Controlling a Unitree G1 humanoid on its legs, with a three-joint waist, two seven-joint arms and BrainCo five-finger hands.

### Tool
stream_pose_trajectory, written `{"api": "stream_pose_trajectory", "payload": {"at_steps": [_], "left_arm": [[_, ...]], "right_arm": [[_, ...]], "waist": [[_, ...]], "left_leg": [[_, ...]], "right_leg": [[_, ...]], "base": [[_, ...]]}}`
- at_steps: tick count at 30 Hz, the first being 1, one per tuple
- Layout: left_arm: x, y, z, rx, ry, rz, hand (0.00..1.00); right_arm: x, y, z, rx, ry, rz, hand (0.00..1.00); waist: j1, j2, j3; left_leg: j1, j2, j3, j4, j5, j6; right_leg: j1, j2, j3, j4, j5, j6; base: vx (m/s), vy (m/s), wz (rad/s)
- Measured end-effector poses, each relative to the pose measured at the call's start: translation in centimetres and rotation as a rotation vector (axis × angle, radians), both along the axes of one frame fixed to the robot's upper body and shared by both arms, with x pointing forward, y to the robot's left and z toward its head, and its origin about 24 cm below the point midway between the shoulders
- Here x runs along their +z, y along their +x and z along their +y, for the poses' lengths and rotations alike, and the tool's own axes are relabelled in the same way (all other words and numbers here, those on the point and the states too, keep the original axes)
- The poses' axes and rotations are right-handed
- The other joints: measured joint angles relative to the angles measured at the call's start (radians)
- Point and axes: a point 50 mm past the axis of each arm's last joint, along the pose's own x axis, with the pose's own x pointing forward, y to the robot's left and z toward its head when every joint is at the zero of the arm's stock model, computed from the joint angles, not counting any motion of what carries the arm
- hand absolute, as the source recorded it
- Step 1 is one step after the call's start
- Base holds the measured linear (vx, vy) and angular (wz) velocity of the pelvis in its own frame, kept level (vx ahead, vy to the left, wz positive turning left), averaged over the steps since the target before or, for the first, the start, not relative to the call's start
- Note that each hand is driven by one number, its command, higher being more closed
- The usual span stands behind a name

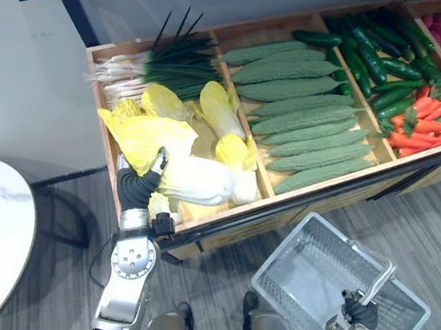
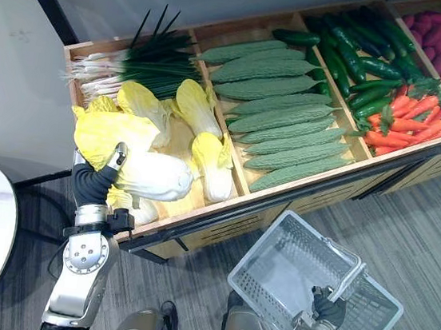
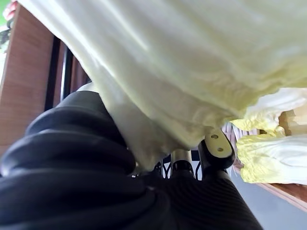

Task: Pick vegetable in the basket

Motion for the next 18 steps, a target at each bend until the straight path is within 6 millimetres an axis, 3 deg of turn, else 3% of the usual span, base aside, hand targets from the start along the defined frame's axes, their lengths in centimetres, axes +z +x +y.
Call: {"api": "stream_pose_trajectory", "payload": {"at_steps": [2, 3, 5, 8, 9, 10, 11, 13, 16, 17, 18], "left_arm": [[0.3, -0.1, 0.0, 0.000, -0.004, -0.013, 1.00], [0.5, -0.3, 0.2, 0.003, 0.007, -0.021, 1.00], [0.7, -0.3, 0.0, -0.017, 0.021, -0.031, 1.00], [0.8, -0.2, -1.0, -0.062, 0.019, -0.038, 1.00], [0.8, -0.1, -1.0, -0.062, 0.020, -0.035, 1.00], [0.7, 0.0, -0.9, -0.056, 0.021, -0.034, 1.00], [0.7, 0.2, -0.7, -0.047, 0.023, -0.040, 1.00], [0.5, 0.9, -0.2, -0.028, 0.027, -0.034, 1.00], [-0.7, 2.2, -1.0, -0.070, 0.034, 0.022, 1.00], [-1.2, 2.5, -1.4, -0.093, 0.038, 0.045, 1.00], [-1.8, 2.8, -1.8, -0.125, 0.044, 0.072, 1.00]], "right_arm": [[1.3, 0.3, 0.7, 0.023, -0.003, -0.050, 1.00], [2.6, 1.1, 1.7, 0.082, -0.026, -0.099, 1.00], [4.5, 2.6, 2.9, 0.142, -0.056, -0.183, 1.00], [5.3, 3.4, 3.0, 0.146, -0.083, -0.216, 1.00], [5.4, 3.9, 3.1, 0.150, -0.089, -0.225, 1.00], [5.6, 4.3, 3.1, 0.159, -0.100, -0.232, 1.00], [5.9, 5.0, 3.0, 0.173, -0.121, -0.242, 1.00], [6.2, 6.2, 3.3, 0.193, -0.122, -0.262, 1.00], [6.6, 7.1, 3.5, 0.237, -0.126, -0.280, 1.00], [6.7, 7.4, 3.6, 0.268, -0.135, -0.279, 1.00], [6.6, 7.5, 3.5, 0.285, -0.148, -0.271, 1.00]], "waist": [[-0.005, -0.011, -0.011], [0.014, -0.018, -0.017], [0.022, -0.030, -0.025], [0.002, -0.046, -0.031], [-0.005, -0.047, -0.034], [-0.006, -0.039, -0.037], [-0.006, -0.030, -0.041], [-0.004, -0.033, -0.043], [-0.021, -0.014, -0.044], [-0.022, -0.005, -0.041], [-0.022, 0.003, -0.039]], "left_leg": [[0.008, 0.009, 0.052, 0.034, -0.016, 0.001], [0.028, 0.025, 0.136, 0.034, -0.027, 0.001], [0.051, 0.052, 0.264, 0.033, -0.047, 0.007], [0.111, 0.059, 0.402, 0.030, -0.064, 0.009], [0.143, 0.057, 0.447, 0.031, -0.069, 0.009], [0.158, 0.059, 0.458, 0.017, -0.068, 0.010], [0.176, 0.057, 0.487, -0.016, -0.068, 0.010], [0.195, 0.058, 0.539, -0.018, -0.069, 0.009], [0.219, 0.121, 0.551, 0.098, -0.068, 0.011], [0.212, 0.183, 0.534, 0.230, -0.048, 0.044], [0.178, 0.241, 0.453, 0.388, 0.030, 0.161]], "right_leg": [[-0.023, 0.021, 0.059, 0.015, 0.013, 0.001], [-0.056, 0.047, 0.132, 0.029, 0.031, 0.016], [-0.110, 0.055, 0.147, 0.029, 0.035, 0.016], [-0.144, -0.082, -0.165, 0.049, 0.026, -0.043], [-0.131, -0.143, -0.334, 0.052, 0.043, -0.097], [-0.121, -0.180, -0.461, 0.054, 0.038, -0.125], [-0.111, -0.230, -0.623, 0.075, 0.030, -0.136], [-0.112, -0.260, -0.727, 0.099, 0.038, -0.110], [-0.132, -0.176, -0.609, 0.098, 0.036, -0.103], [-0.116, -0.128, -0.559, 0.090, 0.028, -0.111], [-0.076, -0.082, -0.513, 0.056, 0.025, -0.115]], "base": [[0.03, 0.079, -0.94], [0.02, 0.092, -1.72], [-0.03, 0.018, -2.00], [0.02, 0.036, -1.61], [0.08, 0.005, -1.49], [0.10, -0.066, -1.94], [0.07, -0.110, -1.63], [0.15, -0.204, -1.75], [0.23, -0.208, -1.44], [0.31, -0.164, -1.72], [0.31, -0.145, -1.55]]}}
